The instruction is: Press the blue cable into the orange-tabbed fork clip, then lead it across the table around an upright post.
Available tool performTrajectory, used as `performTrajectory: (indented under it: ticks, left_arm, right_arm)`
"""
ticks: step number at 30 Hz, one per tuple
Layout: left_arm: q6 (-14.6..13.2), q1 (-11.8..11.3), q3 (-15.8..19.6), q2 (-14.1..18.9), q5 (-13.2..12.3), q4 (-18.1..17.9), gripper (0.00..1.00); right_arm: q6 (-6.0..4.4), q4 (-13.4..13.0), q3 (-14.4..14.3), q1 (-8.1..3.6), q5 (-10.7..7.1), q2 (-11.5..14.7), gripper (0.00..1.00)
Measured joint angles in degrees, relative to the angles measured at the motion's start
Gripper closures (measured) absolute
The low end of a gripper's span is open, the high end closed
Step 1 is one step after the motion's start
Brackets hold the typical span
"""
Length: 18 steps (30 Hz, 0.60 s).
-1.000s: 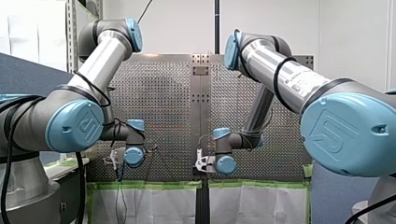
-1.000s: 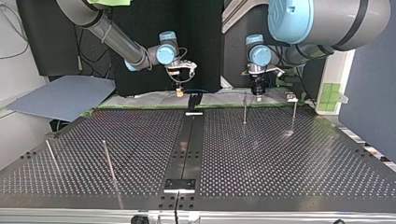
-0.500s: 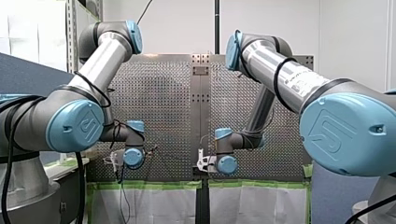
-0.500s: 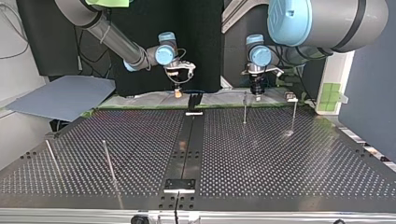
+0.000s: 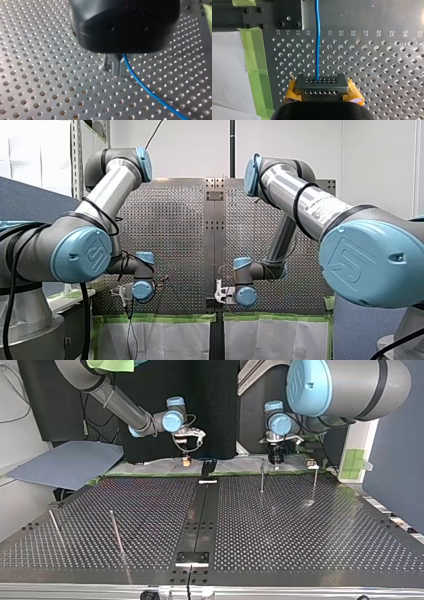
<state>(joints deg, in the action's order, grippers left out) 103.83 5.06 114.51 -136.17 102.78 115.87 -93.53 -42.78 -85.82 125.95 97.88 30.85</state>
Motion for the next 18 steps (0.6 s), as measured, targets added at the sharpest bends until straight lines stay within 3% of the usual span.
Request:
performTrajectory:
  ticks: [10,18]
  left_arm:
    - [0.87,-1.25,-4.21,0.00,-1.04,3.51,1.00]
    - [1.48,-2.20,-5.79,0.00,-2.01,5.19,1.00]
  right_arm:
    - [0.30,0.54,1.82,-0.72,-0.23,0.01,1.00]
    - [0.34,3.50,5.70,-1.36,-0.31,0.02,1.00]
